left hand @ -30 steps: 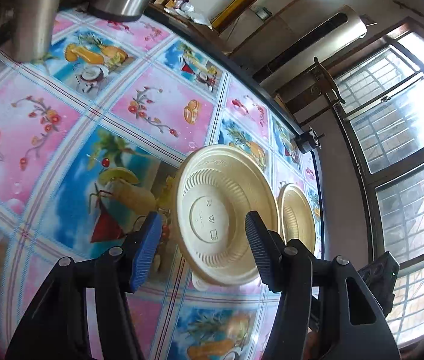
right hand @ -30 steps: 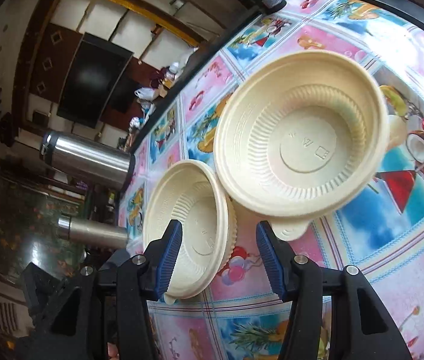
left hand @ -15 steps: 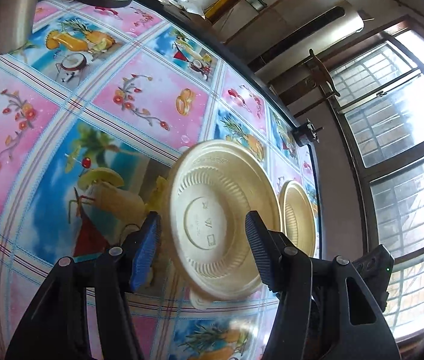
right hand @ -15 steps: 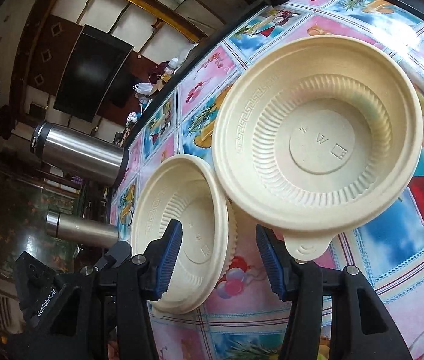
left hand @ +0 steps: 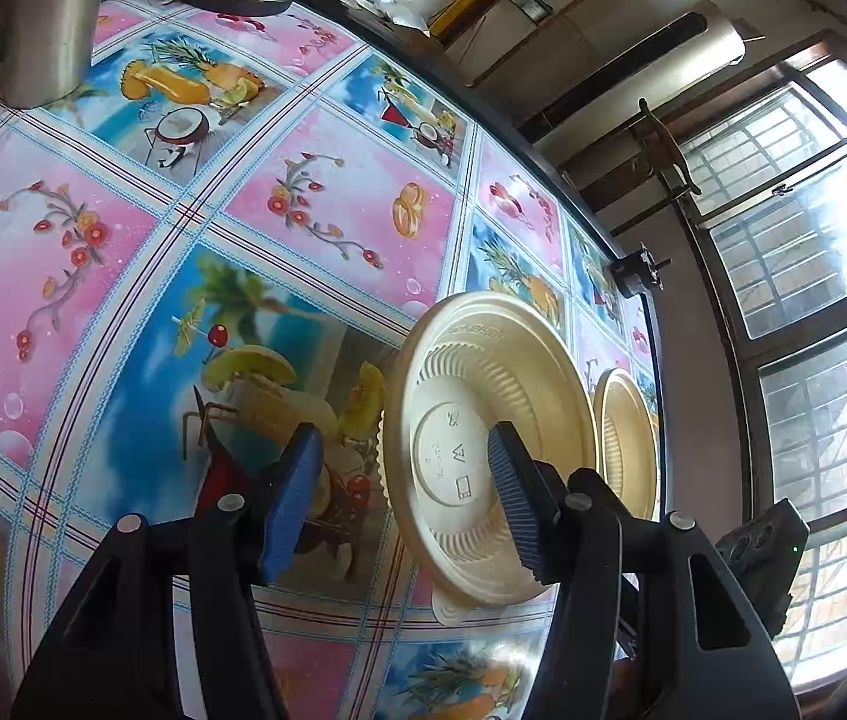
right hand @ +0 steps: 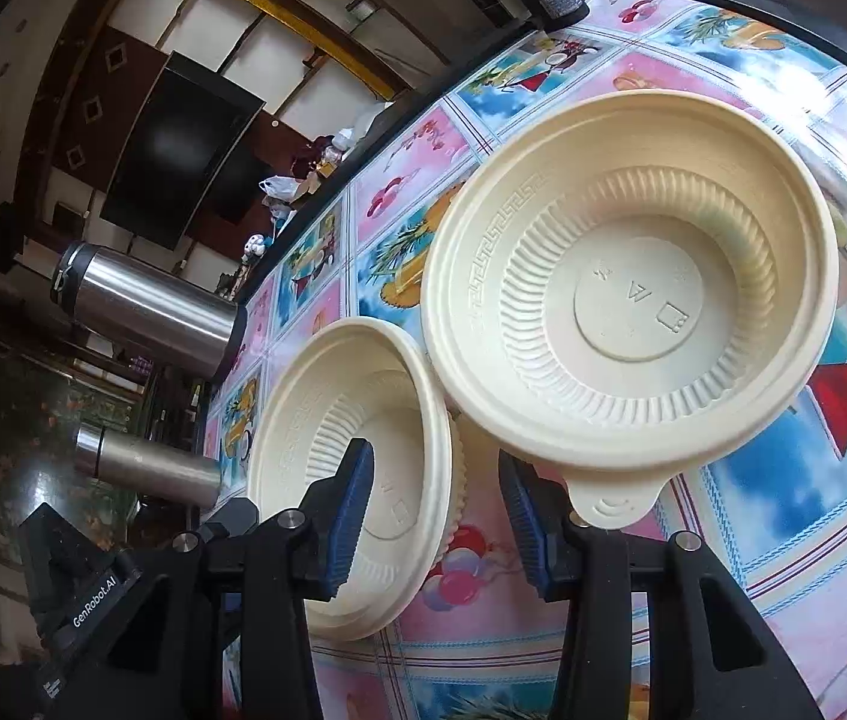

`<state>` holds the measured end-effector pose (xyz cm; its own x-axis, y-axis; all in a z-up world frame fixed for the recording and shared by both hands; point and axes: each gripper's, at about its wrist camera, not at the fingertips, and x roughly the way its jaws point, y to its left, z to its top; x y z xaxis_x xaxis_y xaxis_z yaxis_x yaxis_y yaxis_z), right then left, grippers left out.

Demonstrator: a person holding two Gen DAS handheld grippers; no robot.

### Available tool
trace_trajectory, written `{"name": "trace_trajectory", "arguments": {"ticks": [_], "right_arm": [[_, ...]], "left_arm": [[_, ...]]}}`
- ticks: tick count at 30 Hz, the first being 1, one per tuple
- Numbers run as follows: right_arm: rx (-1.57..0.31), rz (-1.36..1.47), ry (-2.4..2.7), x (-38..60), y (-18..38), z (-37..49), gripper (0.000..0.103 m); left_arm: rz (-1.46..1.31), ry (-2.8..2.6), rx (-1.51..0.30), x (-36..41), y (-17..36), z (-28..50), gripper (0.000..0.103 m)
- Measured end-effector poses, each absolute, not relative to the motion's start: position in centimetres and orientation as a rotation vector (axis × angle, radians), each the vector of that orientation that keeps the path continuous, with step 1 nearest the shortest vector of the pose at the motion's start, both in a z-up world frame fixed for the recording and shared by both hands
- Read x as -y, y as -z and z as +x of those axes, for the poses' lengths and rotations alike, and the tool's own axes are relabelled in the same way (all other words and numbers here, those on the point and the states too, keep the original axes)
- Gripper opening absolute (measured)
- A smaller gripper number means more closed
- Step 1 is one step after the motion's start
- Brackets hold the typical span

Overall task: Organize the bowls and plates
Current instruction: 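Close both grippers on the beige bowl's rim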

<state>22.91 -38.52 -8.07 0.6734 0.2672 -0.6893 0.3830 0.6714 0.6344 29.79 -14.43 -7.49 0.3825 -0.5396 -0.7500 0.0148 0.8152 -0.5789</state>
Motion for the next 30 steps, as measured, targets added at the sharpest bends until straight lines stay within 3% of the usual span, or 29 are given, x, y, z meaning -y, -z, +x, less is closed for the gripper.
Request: {"name": "trace_trajectory", "arguments": {"ticks": [6,12,20,25,30], "right_arm": [[-0.856,0.858,0.082,38.59,8.17,22.85,0.045],[-0.851,0.857,0.089,38.66,8.13,22.6,0.045],[-0.858,0.835,0.095,38.49,8.01,22.61,0.024],[-0.853,0.83,0.104,38.54,7.98,22.54,0.016],[-0.848,0.83,0.1,38.43,7.96,22.43,0.011]], "left_arm": [[-0.526,0.383,-1.133,14.52,7.66,29.82,0.037],[-0.526,0.388,-1.124,14.66,7.6,29.81,0.026],[-0.505,0.392,-1.12,14.86,7.62,29.83,0.016],[-0.488,0.39,-1.118,15.04,7.7,29.87,0.008],[-0.485,0.391,-1.116,15.03,7.76,29.84,0.008]]}}
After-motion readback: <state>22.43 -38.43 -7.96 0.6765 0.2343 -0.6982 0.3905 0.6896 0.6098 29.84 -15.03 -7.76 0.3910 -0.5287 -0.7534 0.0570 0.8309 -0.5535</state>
